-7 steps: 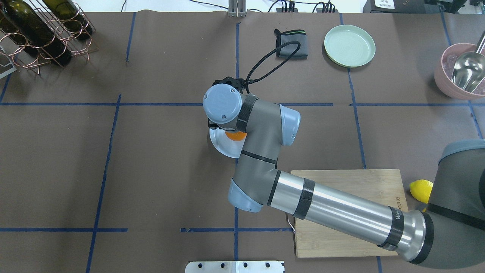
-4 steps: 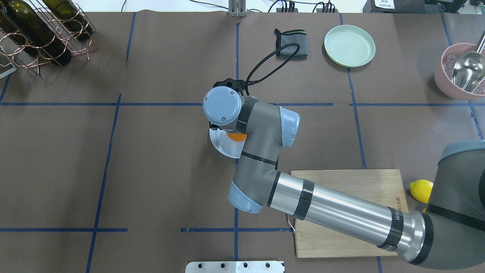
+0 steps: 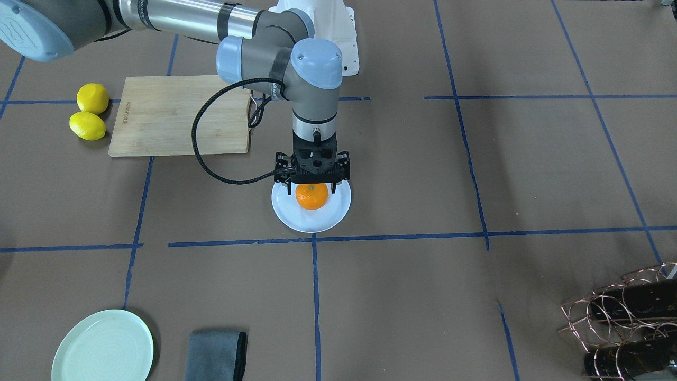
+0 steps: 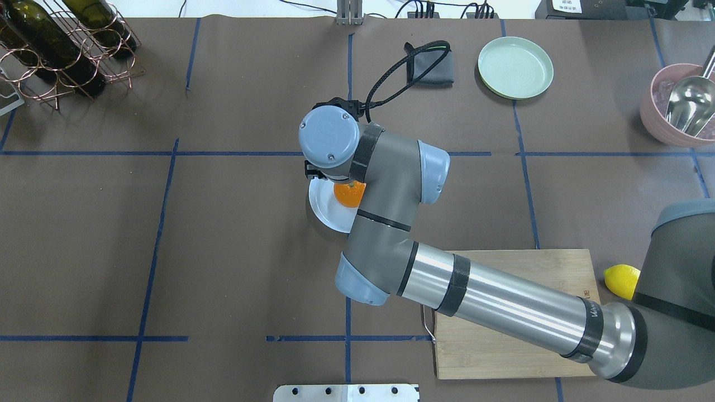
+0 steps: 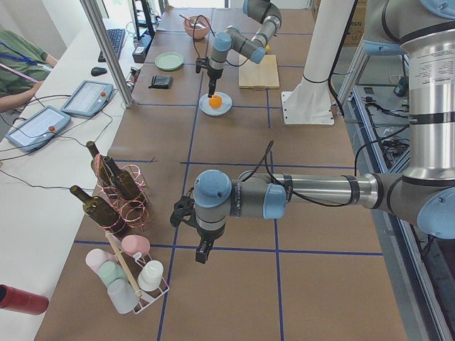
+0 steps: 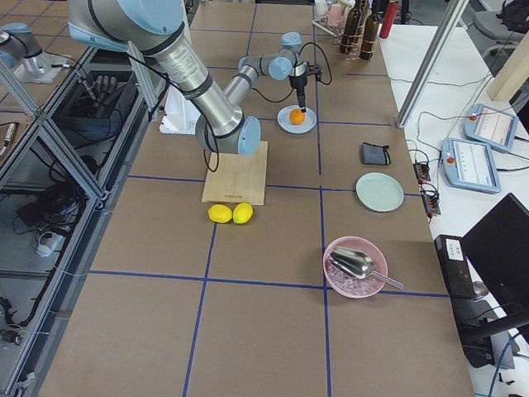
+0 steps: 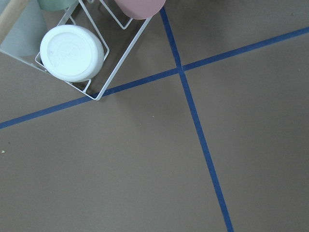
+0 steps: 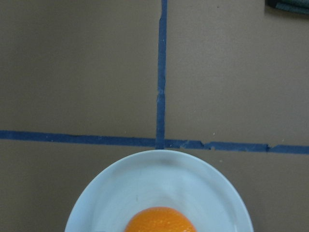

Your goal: Pick orange to plate

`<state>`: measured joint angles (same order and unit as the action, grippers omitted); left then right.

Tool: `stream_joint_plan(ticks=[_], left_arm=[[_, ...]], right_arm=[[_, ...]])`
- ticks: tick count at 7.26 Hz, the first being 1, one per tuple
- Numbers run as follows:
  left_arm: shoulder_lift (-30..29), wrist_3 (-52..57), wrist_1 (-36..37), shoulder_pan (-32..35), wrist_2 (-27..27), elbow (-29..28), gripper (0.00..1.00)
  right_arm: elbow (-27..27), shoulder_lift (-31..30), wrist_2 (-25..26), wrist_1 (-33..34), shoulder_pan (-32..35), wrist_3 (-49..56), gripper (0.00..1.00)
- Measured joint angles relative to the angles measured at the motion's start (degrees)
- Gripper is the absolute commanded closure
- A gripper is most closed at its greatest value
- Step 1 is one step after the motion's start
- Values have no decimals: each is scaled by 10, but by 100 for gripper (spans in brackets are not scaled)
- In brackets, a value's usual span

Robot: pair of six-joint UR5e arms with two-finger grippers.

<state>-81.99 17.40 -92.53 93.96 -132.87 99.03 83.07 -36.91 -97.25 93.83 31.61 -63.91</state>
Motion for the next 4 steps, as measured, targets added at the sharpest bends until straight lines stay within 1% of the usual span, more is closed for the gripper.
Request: stream_joint_plan(ticks=[1, 2, 4], left_arm=[[1, 0, 1, 0, 0, -1, 0], [3, 0, 1, 0, 1, -4, 0], [4, -4, 5, 0, 2, -5, 0]], right_arm=[[35, -12, -38, 32, 31, 52, 0], [60, -33, -78, 47, 68, 114, 0], [95, -100, -157, 55, 166, 274, 0]])
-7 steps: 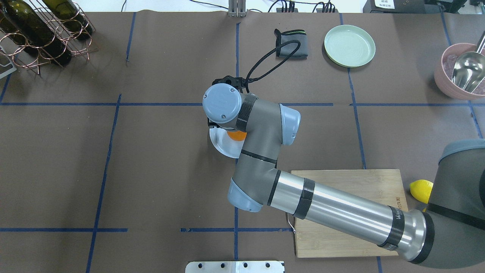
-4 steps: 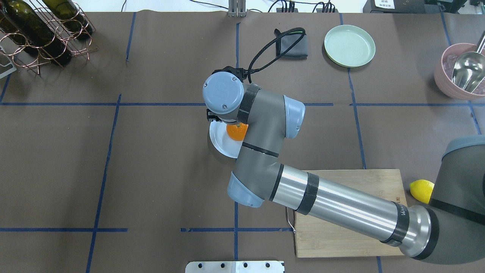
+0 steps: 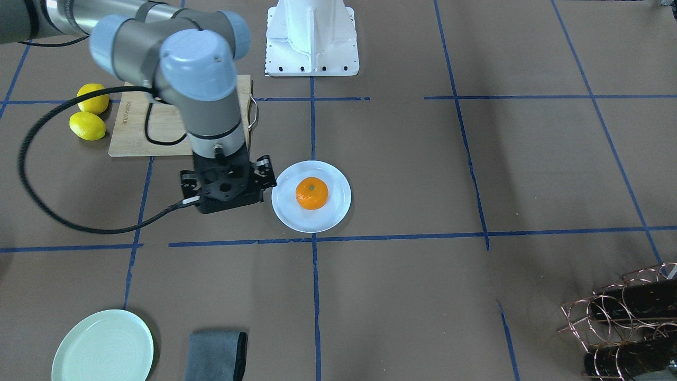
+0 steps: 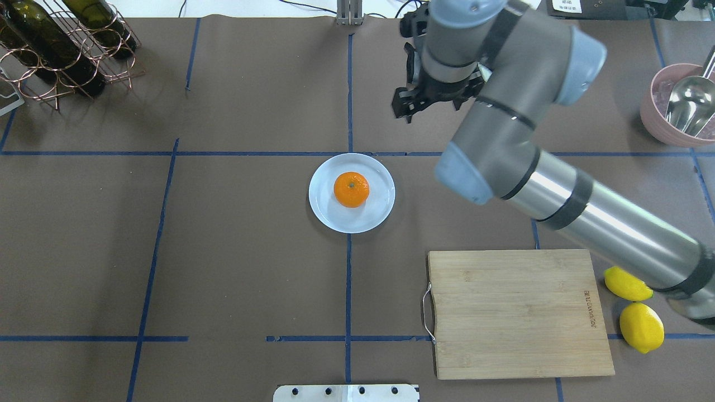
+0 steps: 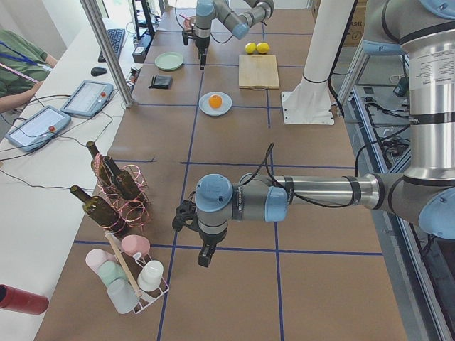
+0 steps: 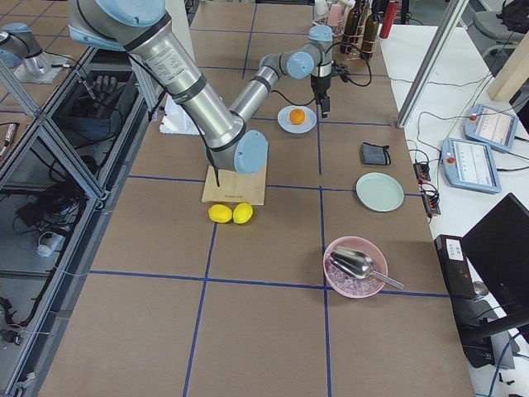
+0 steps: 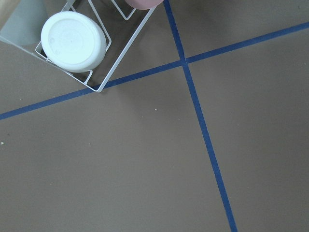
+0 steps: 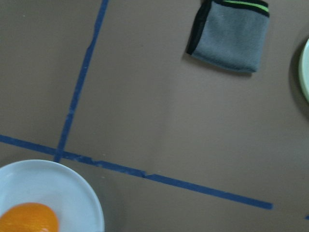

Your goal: Pick orange to plate

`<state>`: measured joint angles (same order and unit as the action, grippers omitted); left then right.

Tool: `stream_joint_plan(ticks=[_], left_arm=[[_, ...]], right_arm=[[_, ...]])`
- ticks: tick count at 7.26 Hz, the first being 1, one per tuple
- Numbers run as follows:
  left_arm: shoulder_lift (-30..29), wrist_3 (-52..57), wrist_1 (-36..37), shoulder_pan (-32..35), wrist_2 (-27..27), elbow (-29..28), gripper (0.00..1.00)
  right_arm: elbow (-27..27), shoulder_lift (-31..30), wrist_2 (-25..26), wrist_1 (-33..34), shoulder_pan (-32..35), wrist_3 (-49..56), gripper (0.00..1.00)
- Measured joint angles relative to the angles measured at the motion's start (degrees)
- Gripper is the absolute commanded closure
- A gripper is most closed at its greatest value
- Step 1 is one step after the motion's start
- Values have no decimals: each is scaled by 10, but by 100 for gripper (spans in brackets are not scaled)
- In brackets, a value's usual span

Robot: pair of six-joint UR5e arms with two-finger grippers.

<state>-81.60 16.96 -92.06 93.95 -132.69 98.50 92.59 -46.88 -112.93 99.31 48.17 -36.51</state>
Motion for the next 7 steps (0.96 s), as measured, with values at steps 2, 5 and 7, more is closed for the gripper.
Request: stream_joint_plan(ticks=[2, 5, 7], left_arm=[[-2, -18, 8, 0, 0, 1, 0], [-4, -40, 20, 0, -10, 5, 0], [-2, -40, 21, 0, -17, 12, 0]], right_arm=[[17, -78, -62, 1, 109, 183, 0], [81, -250, -95, 0, 244, 367, 0], [110, -389, -86, -51, 286, 385, 0]])
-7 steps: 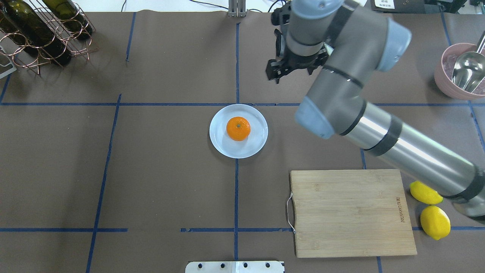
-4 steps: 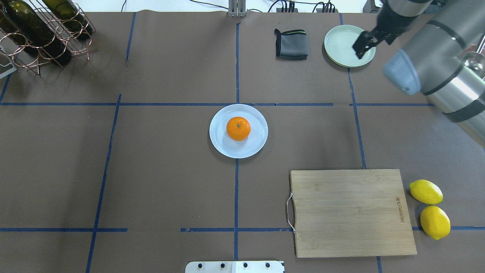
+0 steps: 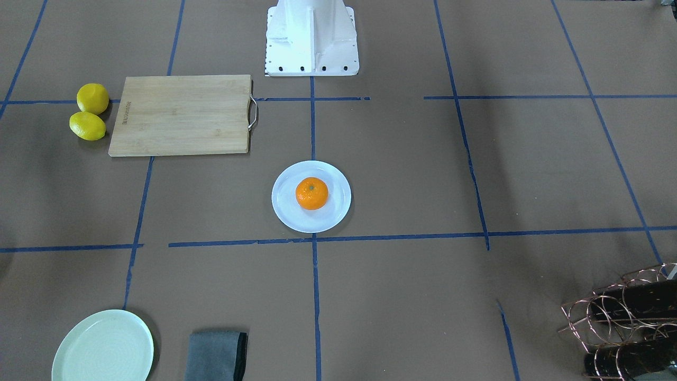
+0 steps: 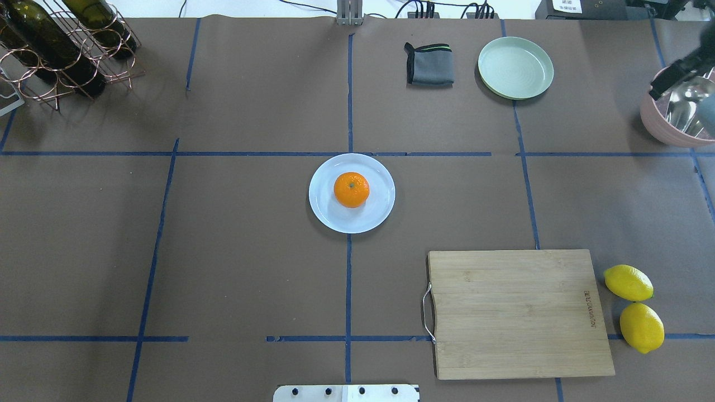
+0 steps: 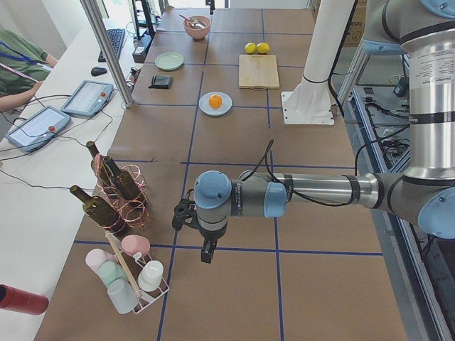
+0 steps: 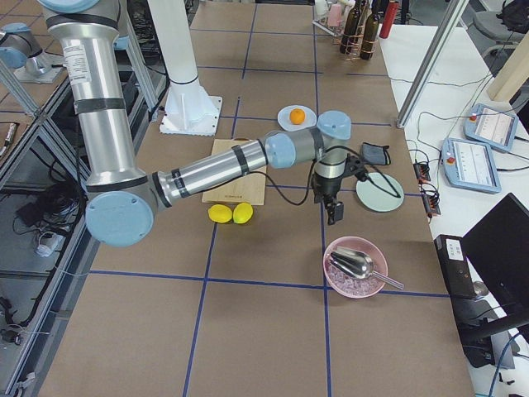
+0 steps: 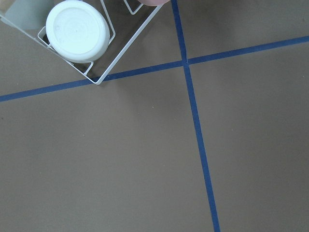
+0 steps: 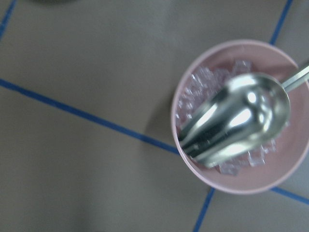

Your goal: Pick orange to plate

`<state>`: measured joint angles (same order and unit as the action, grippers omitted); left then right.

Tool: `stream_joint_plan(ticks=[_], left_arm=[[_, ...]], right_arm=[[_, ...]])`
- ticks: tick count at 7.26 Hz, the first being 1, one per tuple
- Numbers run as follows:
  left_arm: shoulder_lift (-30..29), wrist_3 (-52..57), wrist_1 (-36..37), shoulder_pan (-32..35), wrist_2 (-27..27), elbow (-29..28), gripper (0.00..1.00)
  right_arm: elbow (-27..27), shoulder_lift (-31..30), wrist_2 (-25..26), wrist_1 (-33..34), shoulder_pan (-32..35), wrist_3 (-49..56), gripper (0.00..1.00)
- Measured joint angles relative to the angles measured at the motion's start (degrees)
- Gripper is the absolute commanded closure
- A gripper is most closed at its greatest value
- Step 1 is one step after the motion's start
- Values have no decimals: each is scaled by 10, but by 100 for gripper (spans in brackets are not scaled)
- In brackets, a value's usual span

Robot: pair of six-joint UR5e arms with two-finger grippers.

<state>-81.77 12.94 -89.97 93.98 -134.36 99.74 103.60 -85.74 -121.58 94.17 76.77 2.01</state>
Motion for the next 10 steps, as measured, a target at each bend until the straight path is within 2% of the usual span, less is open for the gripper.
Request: stream_joint_plan(ticks=[2, 4, 6, 8, 10], left_arm=[[8, 3, 0, 0, 0, 12, 0], [12, 6, -1, 1, 0, 16, 0], [12, 7, -3, 1, -1, 20, 0], [12, 8, -4, 0, -1, 27, 0], [12, 8, -4, 0, -1, 28, 0]], right_arm=[[-2, -101, -2, -102, 27, -3, 0], [-26, -133, -49, -140, 60, -5, 0], [-56, -132, -106, -131, 102, 1, 0], [-58, -109, -114, -88, 118, 3, 0], [-56, -102, -114, -74, 122, 14, 0]])
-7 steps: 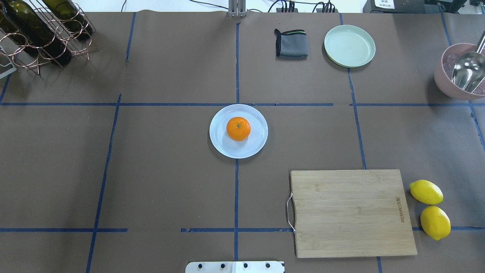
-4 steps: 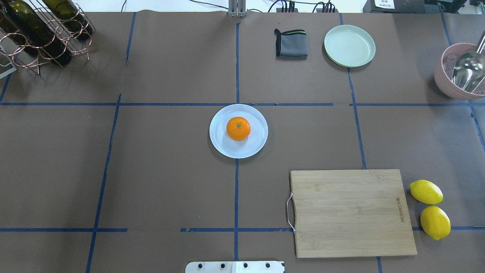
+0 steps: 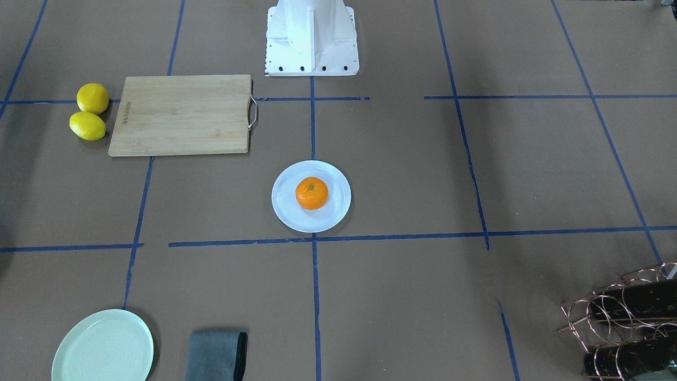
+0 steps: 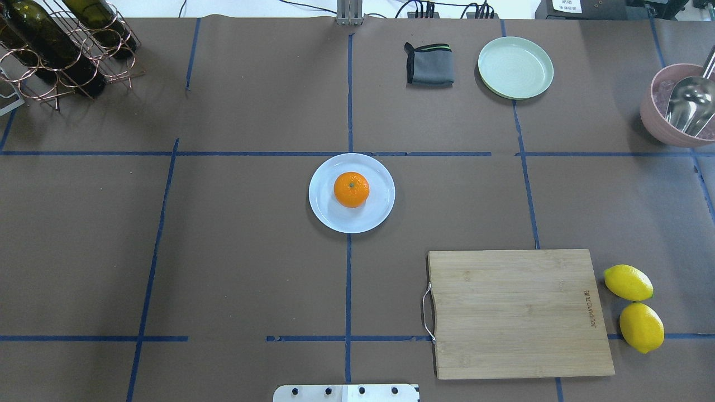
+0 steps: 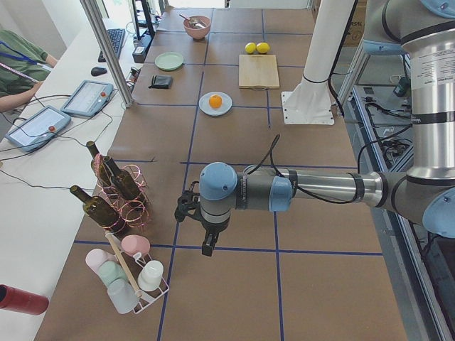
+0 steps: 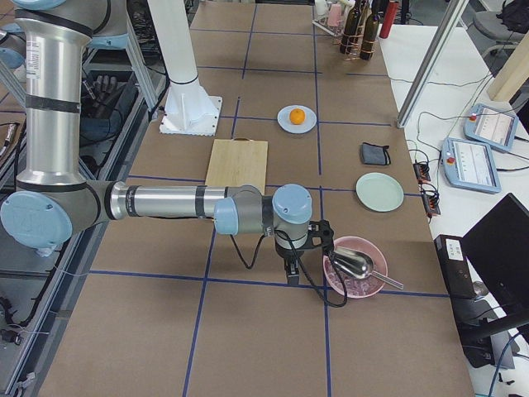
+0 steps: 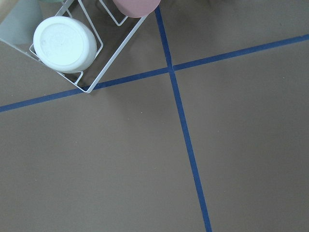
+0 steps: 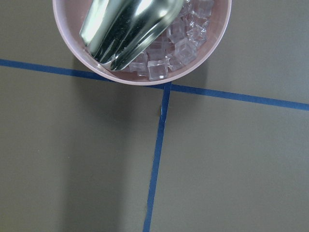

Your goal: Pick orange to plate

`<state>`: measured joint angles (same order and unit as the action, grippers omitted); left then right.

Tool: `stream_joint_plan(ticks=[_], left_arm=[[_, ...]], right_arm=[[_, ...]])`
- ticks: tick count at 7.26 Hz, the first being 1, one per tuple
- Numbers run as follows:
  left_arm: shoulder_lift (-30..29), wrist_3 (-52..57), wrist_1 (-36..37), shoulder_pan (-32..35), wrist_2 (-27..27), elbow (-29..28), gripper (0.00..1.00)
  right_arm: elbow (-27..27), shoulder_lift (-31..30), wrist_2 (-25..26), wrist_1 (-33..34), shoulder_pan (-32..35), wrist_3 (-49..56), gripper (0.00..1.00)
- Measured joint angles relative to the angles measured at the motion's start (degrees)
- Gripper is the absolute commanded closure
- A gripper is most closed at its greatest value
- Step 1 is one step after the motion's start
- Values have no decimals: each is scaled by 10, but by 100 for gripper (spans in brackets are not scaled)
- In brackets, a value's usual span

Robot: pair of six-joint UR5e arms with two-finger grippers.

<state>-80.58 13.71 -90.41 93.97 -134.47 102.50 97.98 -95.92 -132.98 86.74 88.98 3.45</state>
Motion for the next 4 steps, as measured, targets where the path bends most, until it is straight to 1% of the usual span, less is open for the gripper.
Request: stream_joint_plan(ticks=[4], left_arm=[[0, -1, -1, 0, 1, -7, 0]], right_arm=[[-2, -1, -4, -1, 7, 22, 0]])
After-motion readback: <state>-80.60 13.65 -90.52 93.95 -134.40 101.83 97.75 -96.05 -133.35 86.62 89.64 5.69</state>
